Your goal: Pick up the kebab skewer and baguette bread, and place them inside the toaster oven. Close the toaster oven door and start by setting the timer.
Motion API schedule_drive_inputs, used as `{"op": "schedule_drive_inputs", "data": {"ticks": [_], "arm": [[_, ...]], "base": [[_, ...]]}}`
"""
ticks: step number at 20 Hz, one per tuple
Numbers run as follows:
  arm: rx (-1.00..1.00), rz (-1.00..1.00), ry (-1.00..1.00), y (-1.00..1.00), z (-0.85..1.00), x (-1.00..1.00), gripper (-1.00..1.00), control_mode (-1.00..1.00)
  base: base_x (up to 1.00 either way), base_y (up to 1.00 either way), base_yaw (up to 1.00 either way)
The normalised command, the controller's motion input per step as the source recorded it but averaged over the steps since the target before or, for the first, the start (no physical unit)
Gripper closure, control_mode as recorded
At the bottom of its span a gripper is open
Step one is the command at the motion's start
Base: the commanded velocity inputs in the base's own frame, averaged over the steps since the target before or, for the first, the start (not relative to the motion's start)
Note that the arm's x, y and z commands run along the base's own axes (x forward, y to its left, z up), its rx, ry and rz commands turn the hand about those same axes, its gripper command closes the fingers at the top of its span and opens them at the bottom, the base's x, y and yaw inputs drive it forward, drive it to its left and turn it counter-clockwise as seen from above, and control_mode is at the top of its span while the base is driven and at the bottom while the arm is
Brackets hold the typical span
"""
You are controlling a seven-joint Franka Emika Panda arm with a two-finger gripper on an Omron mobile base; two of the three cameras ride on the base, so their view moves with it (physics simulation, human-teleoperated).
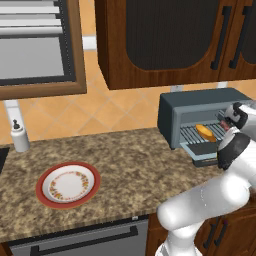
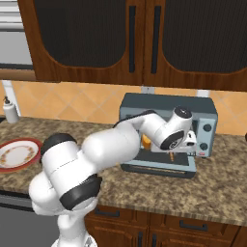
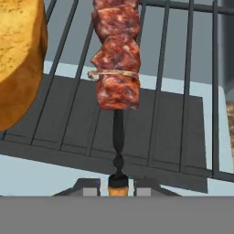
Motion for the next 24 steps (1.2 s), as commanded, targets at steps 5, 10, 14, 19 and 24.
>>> {"op": "schedule_drive_inputs", "data": {"ticks": [5, 10, 14, 19, 24], "arm": [[0.01, 0.00, -0.02, -0.16, -0.16, 0.53, 1.00, -1.00], [0.00, 0.00, 0.00, -0.04, -0.36, 0.32, 1.00, -1.00], [0.00, 0.00, -0.03, -0.14, -0.41, 0.11, 1.00, -1.00], [0.00, 0.00, -0.04, -0.16, -0.30, 0.00, 1.00, -1.00], [0.00, 0.00, 0.00, -0.01, -0.01, 0.00, -1.00, -1.00]], "base": [[0.00, 0.00, 0.00], [0.00, 0.00, 0.00], [0.00, 0.00, 0.00], [0.00, 0.00, 0.00], [0.00, 0.00, 0.00]]}}
